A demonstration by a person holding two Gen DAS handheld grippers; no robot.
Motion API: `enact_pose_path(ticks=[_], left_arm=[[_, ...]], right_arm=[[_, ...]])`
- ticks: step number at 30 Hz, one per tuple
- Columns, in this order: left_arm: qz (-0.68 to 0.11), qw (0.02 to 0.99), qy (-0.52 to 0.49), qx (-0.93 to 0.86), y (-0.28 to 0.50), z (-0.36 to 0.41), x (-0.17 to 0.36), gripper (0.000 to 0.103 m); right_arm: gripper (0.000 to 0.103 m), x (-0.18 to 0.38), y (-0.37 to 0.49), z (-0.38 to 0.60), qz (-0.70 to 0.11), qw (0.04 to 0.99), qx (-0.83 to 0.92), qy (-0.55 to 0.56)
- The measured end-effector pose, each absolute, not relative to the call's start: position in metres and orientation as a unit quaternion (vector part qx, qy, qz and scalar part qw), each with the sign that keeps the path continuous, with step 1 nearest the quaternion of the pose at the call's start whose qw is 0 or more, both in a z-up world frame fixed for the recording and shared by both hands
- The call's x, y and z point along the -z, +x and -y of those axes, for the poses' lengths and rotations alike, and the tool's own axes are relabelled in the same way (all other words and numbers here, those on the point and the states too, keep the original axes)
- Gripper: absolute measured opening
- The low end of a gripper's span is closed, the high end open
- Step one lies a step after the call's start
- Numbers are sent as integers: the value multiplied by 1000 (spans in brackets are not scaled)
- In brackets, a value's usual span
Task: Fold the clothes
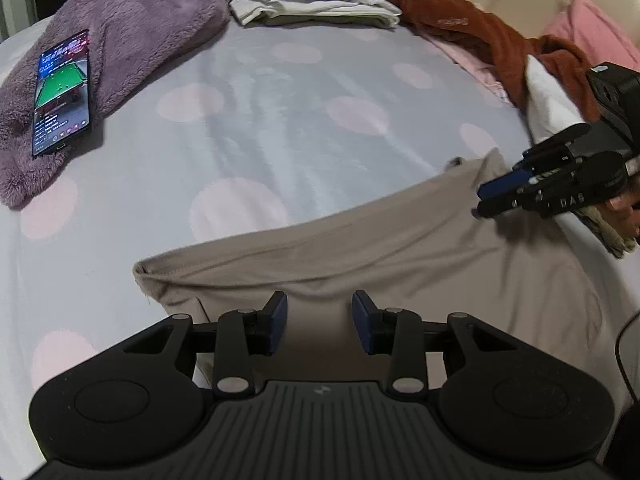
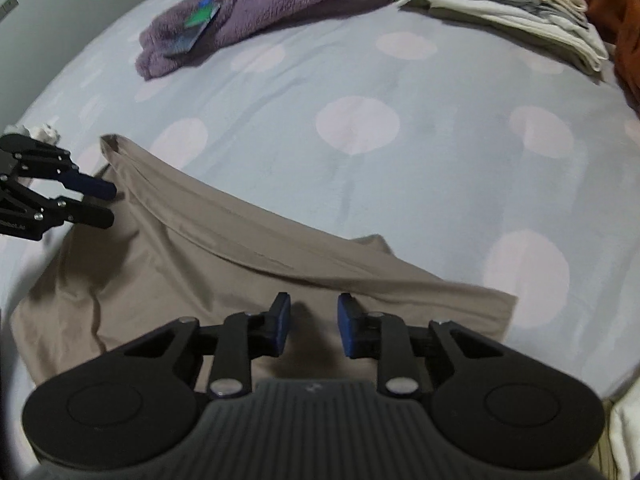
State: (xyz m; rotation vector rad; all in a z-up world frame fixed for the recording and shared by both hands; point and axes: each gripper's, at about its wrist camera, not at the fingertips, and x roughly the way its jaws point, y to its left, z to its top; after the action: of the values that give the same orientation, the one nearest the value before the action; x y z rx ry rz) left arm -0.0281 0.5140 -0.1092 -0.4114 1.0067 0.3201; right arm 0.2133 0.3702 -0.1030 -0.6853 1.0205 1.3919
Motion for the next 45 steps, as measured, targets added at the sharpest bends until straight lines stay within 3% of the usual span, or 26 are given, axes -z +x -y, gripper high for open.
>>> enact_pose_path(ticks=[4, 8, 11, 16, 20, 21, 24, 32, 39, 45], left_arm=[[-469, 838, -206, -186, -20, -536, 110, 34], [-425, 818, -276, -271, -31, -567, 105, 33], [-411, 839, -257, -247, -42, -555, 97, 33], [-436, 854, -198, -202, -50, -524, 98, 33], [-444, 848, -203, -204, -71, -504, 92, 33], [-445, 844, -215, -210, -81, -499, 89, 34], [-461, 816, -264, -228, -117, -486, 86, 34], [-444, 785, -340, -267, -191, -434, 87, 39], [-419, 796, -355, -253, -195, -399, 96, 38], [-392, 831, -294, -265, -197, -377, 104, 37]], right_arm=[[24, 101, 214, -384, -436, 618, -595, -272], [24, 86, 238, -381, -438, 694, -548, -162], [25, 75, 235, -370, -416, 689, -574, -147], [26, 82, 184, -362, -334, 635, -634, -290], [33, 96, 149, -359, -308, 618, -626, -363], [33, 93, 144, -349, -313, 621, -625, -355], [49, 86, 136, -317, -332, 635, -614, -329], [49, 87, 148, -193, -410, 725, -507, -221], [49, 97, 141, -116, -438, 770, -451, -114], [48, 113, 120, -97, -399, 804, -439, -42]])
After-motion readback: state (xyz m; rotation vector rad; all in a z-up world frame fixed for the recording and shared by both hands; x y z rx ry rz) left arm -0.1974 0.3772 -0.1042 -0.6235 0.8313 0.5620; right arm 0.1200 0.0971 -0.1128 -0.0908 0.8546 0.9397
